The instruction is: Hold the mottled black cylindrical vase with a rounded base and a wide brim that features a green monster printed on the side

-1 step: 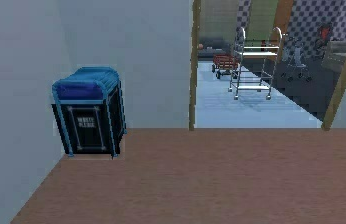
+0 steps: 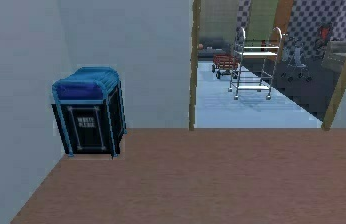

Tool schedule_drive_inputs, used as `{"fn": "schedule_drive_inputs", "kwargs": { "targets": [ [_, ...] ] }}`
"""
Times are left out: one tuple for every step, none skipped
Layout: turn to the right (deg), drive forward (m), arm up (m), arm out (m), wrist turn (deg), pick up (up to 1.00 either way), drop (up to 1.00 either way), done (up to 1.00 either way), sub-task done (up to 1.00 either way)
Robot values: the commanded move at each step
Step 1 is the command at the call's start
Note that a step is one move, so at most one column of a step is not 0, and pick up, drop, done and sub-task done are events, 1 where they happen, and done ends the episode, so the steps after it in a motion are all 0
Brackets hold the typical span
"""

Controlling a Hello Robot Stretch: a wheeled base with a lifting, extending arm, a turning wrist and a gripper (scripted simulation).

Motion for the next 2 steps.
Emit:
{"fn": "schedule_drive_inputs", "kwargs": {
  "targets": [
    [0.0,0.0,0.36,0.0,0.0,0.0,0.0,0.0,0.0],
    [0.0,0.0,0.0,0.4,0.0,0.0,0.0,0.0,0.0]
  ]
}}
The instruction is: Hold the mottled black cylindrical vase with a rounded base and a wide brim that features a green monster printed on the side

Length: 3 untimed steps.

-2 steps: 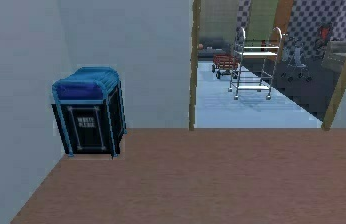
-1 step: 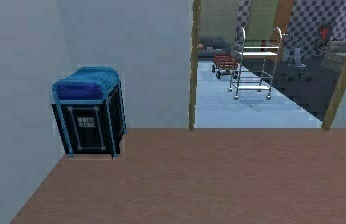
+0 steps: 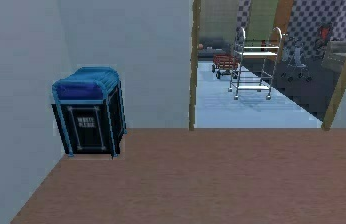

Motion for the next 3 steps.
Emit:
{"fn": "schedule_drive_inputs", "kwargs": {
  "targets": [
    [0.0,0.0,0.0,0.0,45.0,0.0,0.0,0.0,0.0],
    [0.0,0.0,0.0,0.0,45.0,0.0,0.0,0.0,0.0],
    [0.0,0.0,0.0,0.0,45.0,0.0,0.0,0.0,0.0]
  ]
}}
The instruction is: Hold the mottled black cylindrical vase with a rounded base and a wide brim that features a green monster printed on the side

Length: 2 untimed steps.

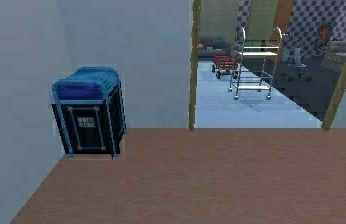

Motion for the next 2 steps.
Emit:
{"fn": "schedule_drive_inputs", "kwargs": {
  "targets": [
    [0.0,0.0,0.0,0.0,21.0,0.0,0.0,0.0,0.0],
    [0.0,0.0,0.0,0.0,0.0,1.0,0.0,0.0,0.0]
  ]
}}
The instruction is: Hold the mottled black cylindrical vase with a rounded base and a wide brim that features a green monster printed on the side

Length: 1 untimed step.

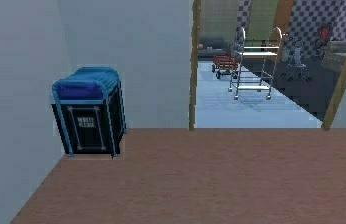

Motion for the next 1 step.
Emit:
{"fn": "schedule_drive_inputs", "kwargs": {
  "targets": [
    [0.0,0.0,0.02,0.0,0.0,0.0,0.0,0.0,0.0]
  ]
}}
